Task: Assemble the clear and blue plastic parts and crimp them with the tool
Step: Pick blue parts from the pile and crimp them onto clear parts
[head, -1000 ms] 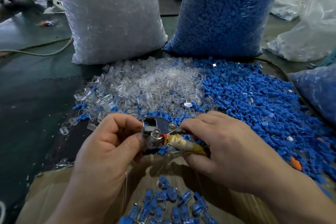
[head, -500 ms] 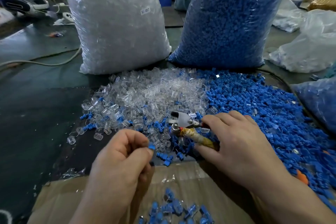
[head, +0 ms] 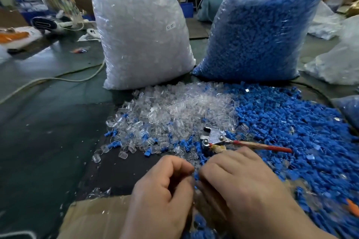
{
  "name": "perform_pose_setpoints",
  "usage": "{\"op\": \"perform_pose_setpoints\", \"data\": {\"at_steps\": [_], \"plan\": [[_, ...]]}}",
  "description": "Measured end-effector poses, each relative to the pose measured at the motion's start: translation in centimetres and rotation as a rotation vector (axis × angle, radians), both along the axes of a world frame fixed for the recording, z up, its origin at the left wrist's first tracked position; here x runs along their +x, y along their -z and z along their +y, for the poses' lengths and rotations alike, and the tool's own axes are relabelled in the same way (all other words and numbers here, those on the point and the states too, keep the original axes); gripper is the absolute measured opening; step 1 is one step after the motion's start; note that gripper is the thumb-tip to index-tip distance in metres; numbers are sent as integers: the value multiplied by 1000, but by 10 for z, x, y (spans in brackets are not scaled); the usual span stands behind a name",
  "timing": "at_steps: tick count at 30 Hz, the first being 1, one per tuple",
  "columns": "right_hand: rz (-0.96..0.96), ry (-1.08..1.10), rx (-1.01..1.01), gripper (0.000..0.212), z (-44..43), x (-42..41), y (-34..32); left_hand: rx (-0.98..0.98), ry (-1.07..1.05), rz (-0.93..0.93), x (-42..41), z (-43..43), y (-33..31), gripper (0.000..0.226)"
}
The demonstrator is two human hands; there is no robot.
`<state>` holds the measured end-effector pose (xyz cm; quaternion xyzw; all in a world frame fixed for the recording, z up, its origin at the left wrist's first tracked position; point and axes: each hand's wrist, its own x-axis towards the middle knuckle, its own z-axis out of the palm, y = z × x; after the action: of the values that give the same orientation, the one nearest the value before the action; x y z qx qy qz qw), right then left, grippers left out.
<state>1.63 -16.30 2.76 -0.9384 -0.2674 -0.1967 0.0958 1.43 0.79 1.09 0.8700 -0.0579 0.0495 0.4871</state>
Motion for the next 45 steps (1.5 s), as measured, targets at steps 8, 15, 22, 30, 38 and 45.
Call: {"op": "perform_pose_setpoints", "data": {"at_steps": [8,15,22,30,38,45], "plan": [[96,-17,88,29,2,-4,-7,-154,52,-15,3,6,-9,36],[445,21,470,27,13,-14,-18,-118,176,-74,-1,9,-15,35],[695,228,555,31,0,-15,-24,38,258,-188,0,23,-20,15],[610,344,-91,27,-15,-13,-19,339,337,95,8,32,-10,29],[461,341,-22,34,-6,-5,-1,342,229,44,11,25,-7,42],[426,211,-23,47,11,5,7,719,196,-88,27,19,6,60]]}}
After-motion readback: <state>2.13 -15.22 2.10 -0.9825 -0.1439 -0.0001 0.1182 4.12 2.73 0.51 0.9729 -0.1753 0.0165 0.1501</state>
